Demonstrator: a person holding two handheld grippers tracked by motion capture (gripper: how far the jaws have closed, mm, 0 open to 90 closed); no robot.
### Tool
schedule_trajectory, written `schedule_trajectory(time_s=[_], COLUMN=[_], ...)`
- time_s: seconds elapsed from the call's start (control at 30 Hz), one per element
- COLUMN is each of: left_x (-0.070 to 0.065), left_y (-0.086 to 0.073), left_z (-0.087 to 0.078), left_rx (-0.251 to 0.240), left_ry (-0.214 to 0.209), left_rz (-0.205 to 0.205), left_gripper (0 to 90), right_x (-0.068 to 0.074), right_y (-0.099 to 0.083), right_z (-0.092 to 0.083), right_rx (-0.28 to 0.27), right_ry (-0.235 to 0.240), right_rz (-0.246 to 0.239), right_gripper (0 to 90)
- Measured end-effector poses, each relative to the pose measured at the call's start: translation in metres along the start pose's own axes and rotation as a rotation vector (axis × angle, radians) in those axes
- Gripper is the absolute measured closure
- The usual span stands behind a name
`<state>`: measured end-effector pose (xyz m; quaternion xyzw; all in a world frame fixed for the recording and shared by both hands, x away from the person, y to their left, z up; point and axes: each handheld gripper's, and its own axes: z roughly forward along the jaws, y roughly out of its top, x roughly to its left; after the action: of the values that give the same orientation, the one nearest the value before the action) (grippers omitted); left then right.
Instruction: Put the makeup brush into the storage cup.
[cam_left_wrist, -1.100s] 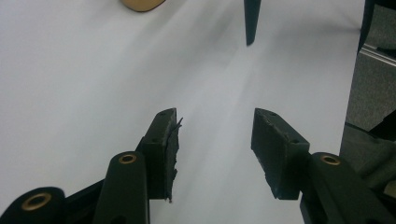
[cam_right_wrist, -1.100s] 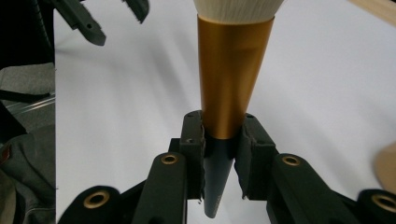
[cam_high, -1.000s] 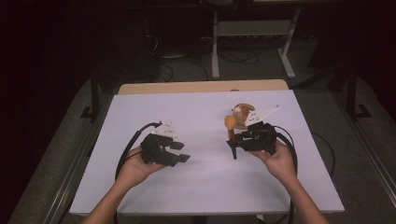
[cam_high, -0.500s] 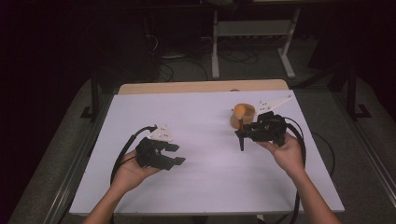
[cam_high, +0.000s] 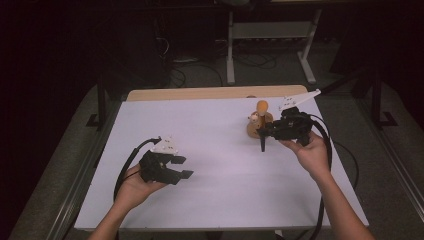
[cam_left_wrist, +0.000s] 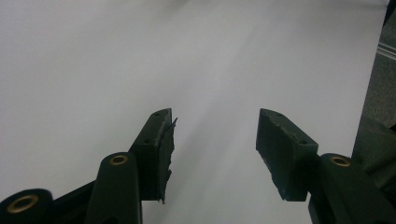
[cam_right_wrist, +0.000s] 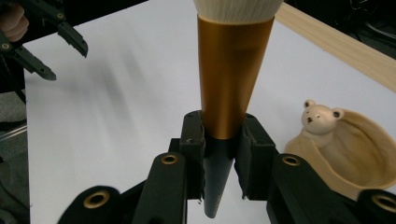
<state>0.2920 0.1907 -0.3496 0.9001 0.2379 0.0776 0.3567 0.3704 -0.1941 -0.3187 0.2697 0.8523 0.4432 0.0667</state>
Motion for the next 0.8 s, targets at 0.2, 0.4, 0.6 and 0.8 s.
schedule_trajectory(time_s=[0.2, 0.4, 0.6, 0.8], left_x=[0.001, 0.002, 0.001, 0.002], left_y=[-0.003, -0.005, -0.009, -0.016], left_z=[-0.001, -0.004, -0.004, -0.006], left_rx=[0.006, 0.001, -0.008, -0.01], left_ry=[0.004, 0.017, 0.029, 0.038], left_rz=[-0.004, 0.0, -0.013, -0.019], left_gripper=[44.9, 44.0, 42.8, 42.0], right_x=[-0.01, -0.018, -0.028, -0.039], right_y=[0.007, 0.014, 0.023, 0.032], right_z=[-0.004, -0.009, -0.01, -0.01], right_rx=[-0.009, -0.019, -0.025, -0.032], right_ry=[-0.012, -0.012, -0.014, -0.024], right_rz=[0.003, 0.032, 0.045, 0.048], right_gripper=[73.2, 73.2, 73.2, 73.3])
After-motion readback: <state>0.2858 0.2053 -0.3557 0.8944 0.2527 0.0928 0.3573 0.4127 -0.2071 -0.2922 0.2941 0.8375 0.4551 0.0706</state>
